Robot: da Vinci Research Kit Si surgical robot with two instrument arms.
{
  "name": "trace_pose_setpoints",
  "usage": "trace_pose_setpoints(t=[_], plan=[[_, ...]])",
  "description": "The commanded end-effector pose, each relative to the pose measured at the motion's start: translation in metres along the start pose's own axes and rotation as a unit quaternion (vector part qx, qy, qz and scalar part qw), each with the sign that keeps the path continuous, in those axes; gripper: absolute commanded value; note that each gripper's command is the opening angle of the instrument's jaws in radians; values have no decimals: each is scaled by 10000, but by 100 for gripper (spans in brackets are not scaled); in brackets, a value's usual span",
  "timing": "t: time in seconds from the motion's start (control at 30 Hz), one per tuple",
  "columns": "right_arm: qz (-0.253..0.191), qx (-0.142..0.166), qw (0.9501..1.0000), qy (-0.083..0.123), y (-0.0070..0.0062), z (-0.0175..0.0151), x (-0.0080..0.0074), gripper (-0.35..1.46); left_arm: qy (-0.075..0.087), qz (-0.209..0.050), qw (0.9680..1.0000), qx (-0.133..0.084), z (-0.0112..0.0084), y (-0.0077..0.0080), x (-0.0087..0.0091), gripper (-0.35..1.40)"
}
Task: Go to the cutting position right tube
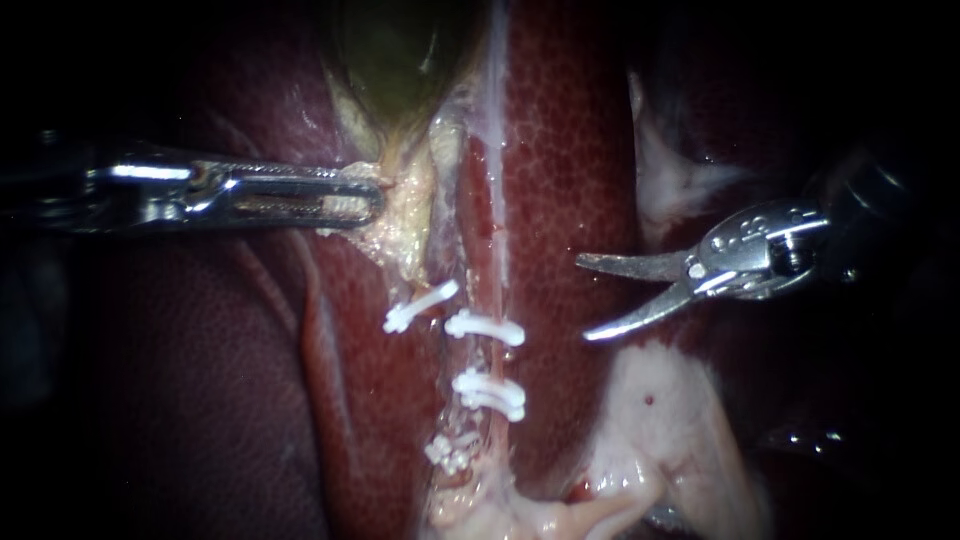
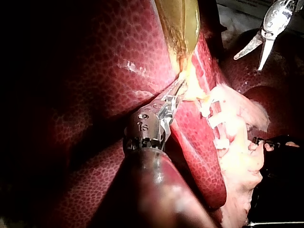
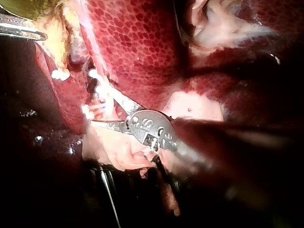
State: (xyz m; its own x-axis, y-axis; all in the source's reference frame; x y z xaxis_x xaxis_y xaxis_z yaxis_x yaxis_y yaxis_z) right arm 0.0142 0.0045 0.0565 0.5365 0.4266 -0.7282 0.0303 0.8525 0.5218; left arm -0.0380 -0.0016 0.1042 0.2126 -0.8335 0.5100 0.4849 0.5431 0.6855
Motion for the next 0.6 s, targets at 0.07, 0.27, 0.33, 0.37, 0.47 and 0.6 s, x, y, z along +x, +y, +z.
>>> trace_pose_setpoints(t=[0.07, 0.27, 0.33, 0.37, 0.47, 0.6], plan=[[-1, 5, 10000, -2, 0, 0, 0, 143, 0, 0, 10000, 5, -1, 0, -1, -35], [-5, 73, 10000, 2, 1, -1, -2, 143, 12, -7, 10000, 30, -7, 2, -4, -35], [-6, 105, 9999, 4, 2, -1, -2, 143, 25, -13, 10000, 62, -12, 3, -7, -35], [-7, 105, 9999, 4, 2, -1, -3, 143, 25, -17, 10000, 58, -14, 3, -9, -35], [-8, 107, 9999, 4, 4, -2, -3, 143, 24, -31, 10000, 33, -23, 5, -15, -35], [-10, 108, 9999, 4, 4, -2, -4, 143, 33, -68, 10000, -32, -40, 9, -29, -35]])
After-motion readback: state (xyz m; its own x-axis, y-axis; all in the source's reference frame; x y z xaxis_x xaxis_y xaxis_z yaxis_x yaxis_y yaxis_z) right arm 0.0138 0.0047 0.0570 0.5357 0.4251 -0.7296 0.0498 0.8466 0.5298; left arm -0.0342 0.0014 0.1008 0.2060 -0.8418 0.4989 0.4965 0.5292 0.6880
